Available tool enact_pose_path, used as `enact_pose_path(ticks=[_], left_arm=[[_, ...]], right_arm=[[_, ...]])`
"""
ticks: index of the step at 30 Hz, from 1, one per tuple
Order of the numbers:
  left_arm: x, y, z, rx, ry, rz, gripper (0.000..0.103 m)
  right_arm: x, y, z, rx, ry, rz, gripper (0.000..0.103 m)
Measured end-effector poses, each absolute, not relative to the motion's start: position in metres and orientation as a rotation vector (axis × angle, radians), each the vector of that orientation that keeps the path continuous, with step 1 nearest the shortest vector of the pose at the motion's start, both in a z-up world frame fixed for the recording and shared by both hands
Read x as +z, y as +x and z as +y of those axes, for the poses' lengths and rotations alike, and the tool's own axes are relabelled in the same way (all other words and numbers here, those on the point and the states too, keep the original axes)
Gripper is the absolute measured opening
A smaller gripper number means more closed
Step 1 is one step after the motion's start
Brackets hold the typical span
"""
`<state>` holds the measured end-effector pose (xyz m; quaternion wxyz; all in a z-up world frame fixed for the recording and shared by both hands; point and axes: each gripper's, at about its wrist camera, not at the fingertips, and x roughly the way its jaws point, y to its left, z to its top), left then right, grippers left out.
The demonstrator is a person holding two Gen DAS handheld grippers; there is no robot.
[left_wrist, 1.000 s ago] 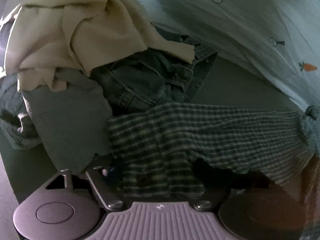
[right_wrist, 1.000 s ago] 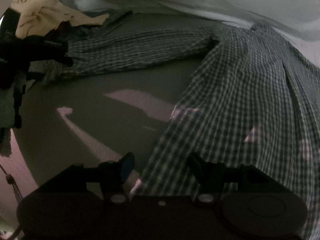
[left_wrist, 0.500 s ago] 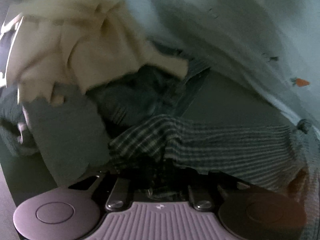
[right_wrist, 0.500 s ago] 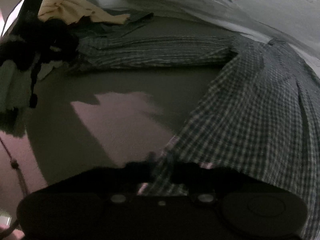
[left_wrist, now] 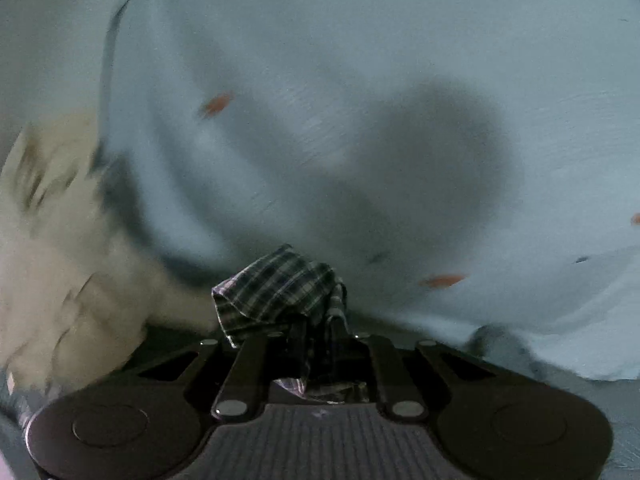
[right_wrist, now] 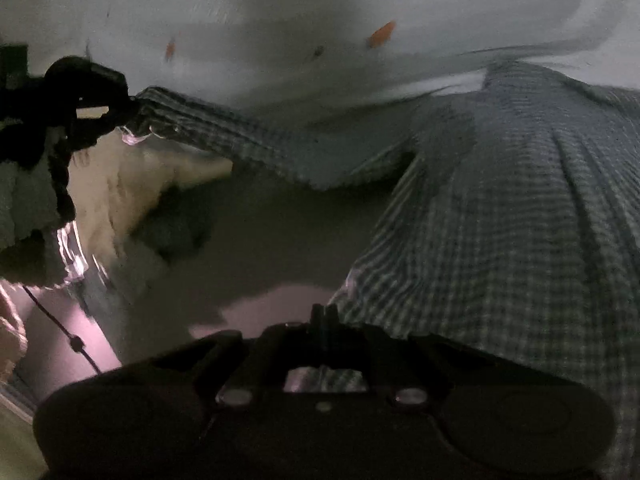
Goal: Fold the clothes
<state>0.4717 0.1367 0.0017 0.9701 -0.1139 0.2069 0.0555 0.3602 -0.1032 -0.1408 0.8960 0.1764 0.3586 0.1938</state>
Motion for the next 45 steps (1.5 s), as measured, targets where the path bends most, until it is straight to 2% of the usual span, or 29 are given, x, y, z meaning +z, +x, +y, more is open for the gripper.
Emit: enact_pose_path(ticks=[4,7,12,13,14,16,17,19,20,21,22,23,28,32,34,36,39,42,44,45], left_arm=[[0.056,0.459,0.049,-0.014,-0.171,0.287,0.012],[0.076,0.446,-0.022,-0.115,-0.171,0.238,0.012],[0.056,0.437,-0.140,-0.222,-0.135,0.296,0.015],[0.043,0.441,-0.162,-0.238,-0.115,0.349,0.023],[0.030,0.446,-0.183,-0.255,-0.096,0.401,0.036],[0.000,0.452,-0.224,-0.303,-0.054,0.537,0.051],[-0.016,0.454,-0.242,-0.332,-0.035,0.612,0.052],[-0.042,0.443,-0.260,-0.372,-0.020,0.694,0.055],[-0.054,0.434,-0.267,-0.383,-0.014,0.726,0.062],[-0.063,0.423,-0.267,-0.379,-0.012,0.742,0.066],[-0.072,0.412,-0.266,-0.374,-0.012,0.758,0.074],[-0.079,0.402,-0.260,-0.364,-0.023,0.771,0.077],[-0.115,0.366,-0.206,-0.205,-0.088,0.878,0.077],[-0.122,0.333,-0.157,-0.037,-0.201,0.932,0.078],[-0.122,0.323,-0.139,0.033,-0.231,0.932,0.081],[-0.121,0.315,-0.126,0.086,-0.245,0.922,0.081],[-0.122,0.304,-0.108,0.162,-0.274,0.906,0.082],[-0.128,0.300,-0.095,0.234,-0.341,0.909,0.082],[-0.128,0.296,-0.088,0.244,-0.401,0.915,0.082],[-0.127,0.294,-0.084,0.244,-0.420,0.915,0.082]], right_arm=[[-0.122,0.345,-0.163,0.363,0.424,0.685,0.000],[-0.122,0.331,-0.220,0.295,0.471,0.685,0.000],[-0.149,0.316,-0.308,0.173,0.540,0.723,0.000],[-0.156,0.314,-0.323,0.146,0.555,0.734,0.001],[-0.163,0.312,-0.340,0.121,0.568,0.752,0.002],[-0.172,0.310,-0.368,0.095,0.565,0.795,0.011],[-0.175,0.308,-0.378,0.089,0.551,0.810,0.015],[-0.174,0.304,-0.397,0.079,0.521,0.824,0.037],[-0.174,0.302,-0.406,0.072,0.511,0.820,0.044],[-0.174,0.299,-0.415,0.066,0.507,0.814,0.049],[-0.174,0.298,-0.423,0.069,0.507,0.814,0.049],[-0.175,0.298,-0.428,0.075,0.508,0.819,0.049],[-0.186,0.311,-0.443,0.111,0.483,0.858,0.052],[-0.189,0.332,-0.445,0.137,0.474,0.898,0.055],[-0.189,0.344,-0.434,0.146,0.385,0.886,0.058],[-0.185,0.356,-0.410,0.160,0.170,0.868,0.062],[-0.183,0.366,-0.372,0.213,-0.110,0.820,0.062],[-0.190,0.375,-0.350,0.275,-0.192,0.847,0.068],[-0.193,0.382,-0.342,0.265,-0.209,0.883,0.066],[-0.192,0.385,-0.340,0.264,-0.213,0.886,0.056]])
